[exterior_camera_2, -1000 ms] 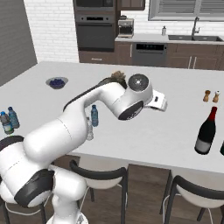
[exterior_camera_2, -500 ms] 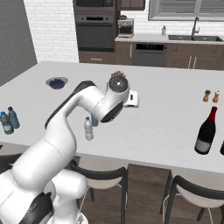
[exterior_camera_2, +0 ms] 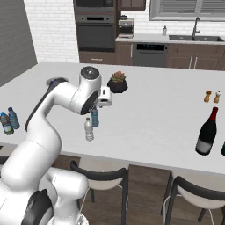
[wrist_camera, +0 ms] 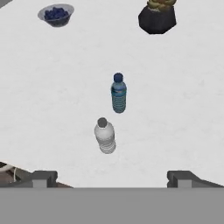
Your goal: Move the plastic bottles in the middle to the plastics group, and the glass bottles in the middle to the glass group.
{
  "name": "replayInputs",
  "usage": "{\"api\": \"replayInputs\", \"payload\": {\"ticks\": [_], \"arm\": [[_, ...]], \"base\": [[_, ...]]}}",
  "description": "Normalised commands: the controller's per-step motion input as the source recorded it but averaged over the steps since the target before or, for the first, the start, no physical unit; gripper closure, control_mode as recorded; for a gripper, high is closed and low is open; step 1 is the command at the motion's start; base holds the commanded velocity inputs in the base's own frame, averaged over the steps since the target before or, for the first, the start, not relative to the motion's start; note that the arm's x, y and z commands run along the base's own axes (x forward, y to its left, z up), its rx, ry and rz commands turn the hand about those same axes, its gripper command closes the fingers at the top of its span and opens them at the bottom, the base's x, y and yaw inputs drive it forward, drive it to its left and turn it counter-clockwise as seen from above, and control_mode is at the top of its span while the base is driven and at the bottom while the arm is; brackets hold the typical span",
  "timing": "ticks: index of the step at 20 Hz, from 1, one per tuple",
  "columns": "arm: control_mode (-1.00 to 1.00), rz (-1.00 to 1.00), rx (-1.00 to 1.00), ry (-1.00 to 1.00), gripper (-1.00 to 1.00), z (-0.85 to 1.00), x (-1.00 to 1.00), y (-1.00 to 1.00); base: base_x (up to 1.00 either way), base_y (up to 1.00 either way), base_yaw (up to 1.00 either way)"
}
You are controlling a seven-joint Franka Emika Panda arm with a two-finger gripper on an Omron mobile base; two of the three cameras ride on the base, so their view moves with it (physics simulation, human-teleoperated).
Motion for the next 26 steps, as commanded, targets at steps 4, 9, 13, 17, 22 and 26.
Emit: {"api": "replayInputs", "payload": {"ticks": [4, 9, 13, 17, 22, 26], "arm": [[-1.0, 0.11, -0.04, 0.12, -1.0, -0.23, 0.0, 0.6], [-1.0, 0.1, -0.03, 0.05, -1.0, -0.39, 0.01, 0.51], [-1.0, 0.02, -0.09, 0.0, -1.0, -0.5, 0.06, 0.01], [-1.0, 0.0, -0.11, 0.0, -1.0, -0.47, 0.45, 0.0], [-1.0, 0.0, -0.01, 0.0, -1.0, -0.2, 0.46, 0.07], [-1.0, -0.01, 0.02, 0.0, -1.0, -0.14, 0.25, 0.01]], "base": [[0.0, 0.0, 0.0], [0.0, 0.0, 0.0], [0.0, 0.0, 0.0], [0.0, 0.0, 0.0], [0.0, 0.0, 0.0], [0.0, 0.0, 0.0]]}}
